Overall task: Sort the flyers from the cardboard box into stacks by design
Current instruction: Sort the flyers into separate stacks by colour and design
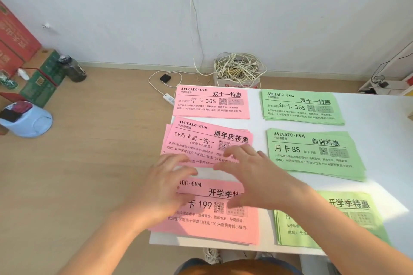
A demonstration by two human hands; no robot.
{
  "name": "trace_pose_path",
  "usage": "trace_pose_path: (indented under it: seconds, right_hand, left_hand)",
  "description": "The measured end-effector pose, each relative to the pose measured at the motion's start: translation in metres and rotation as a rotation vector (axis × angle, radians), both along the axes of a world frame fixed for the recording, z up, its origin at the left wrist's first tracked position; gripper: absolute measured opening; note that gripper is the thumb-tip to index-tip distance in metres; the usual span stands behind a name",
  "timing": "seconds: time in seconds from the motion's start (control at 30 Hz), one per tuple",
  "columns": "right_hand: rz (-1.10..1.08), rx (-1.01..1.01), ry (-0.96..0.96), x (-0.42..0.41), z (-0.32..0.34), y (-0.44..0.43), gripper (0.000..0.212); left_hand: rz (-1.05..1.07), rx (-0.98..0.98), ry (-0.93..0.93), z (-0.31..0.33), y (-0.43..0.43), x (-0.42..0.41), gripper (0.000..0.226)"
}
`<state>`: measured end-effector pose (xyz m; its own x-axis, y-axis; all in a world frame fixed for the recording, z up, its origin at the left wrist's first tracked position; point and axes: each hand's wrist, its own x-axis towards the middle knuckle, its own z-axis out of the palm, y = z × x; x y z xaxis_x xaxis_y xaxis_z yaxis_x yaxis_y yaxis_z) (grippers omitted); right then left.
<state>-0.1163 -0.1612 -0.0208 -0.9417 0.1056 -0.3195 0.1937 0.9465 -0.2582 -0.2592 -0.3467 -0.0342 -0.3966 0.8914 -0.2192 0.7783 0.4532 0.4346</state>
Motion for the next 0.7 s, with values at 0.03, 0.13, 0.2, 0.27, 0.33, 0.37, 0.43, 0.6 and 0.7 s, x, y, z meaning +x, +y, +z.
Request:
trace_pose_path:
  seconds: [0.03, 0.13, 0.2, 0.27, 0.33, 0.37, 0.43, 0.6, 0.7]
  right_hand:
    - [0.022, 0.009, -0.019, 0.001, -0.003, -0.006, 0.081]
    - [0.057, 0.044, -0.028, 0.005, -0.014, -0.018, 0.078]
    - [0.043, 0.052, -0.02, 0.009, -0.018, -0.021, 0.076]
    - [-0.022, 0.007, -0.004, 0.015, -0.017, -0.018, 0.076]
    - [-0.132, -0.043, 0.064, 0.022, -0.009, -0.011, 0.07]
    - [-0.198, -0.058, 0.115, 0.027, -0.003, -0.005, 0.067]
    - [-0.329, -0.079, 0.197, 0.039, 0.008, 0.008, 0.061]
    - [-0.572, -0.09, 0.366, 0.082, 0.022, 0.046, 0.054]
    - [-0.662, -0.069, 0.487, 0.11, 0.025, 0.07, 0.043]
  left_hand:
    - [-0.057, -0.067, 0.03, -0.002, 0.0, 0.005, 0.055]
    - [-0.154, -0.155, 0.114, -0.009, -0.001, 0.014, 0.064]
    - [-0.164, -0.15, 0.131, -0.011, -0.001, 0.016, 0.065]
    - [-0.152, -0.114, 0.127, -0.01, 0.002, 0.017, 0.063]
    - [-0.126, -0.035, 0.104, -0.008, 0.01, 0.017, 0.053]
    - [-0.12, 0.025, 0.095, -0.006, 0.016, 0.016, 0.046]
    - [-0.122, 0.162, 0.083, -0.002, 0.033, 0.018, 0.032]
    - [-0.128, 0.345, -0.001, 0.026, 0.098, 0.046, 0.011]
    - [-0.152, 0.391, -0.044, 0.037, 0.144, 0.075, 0.013]
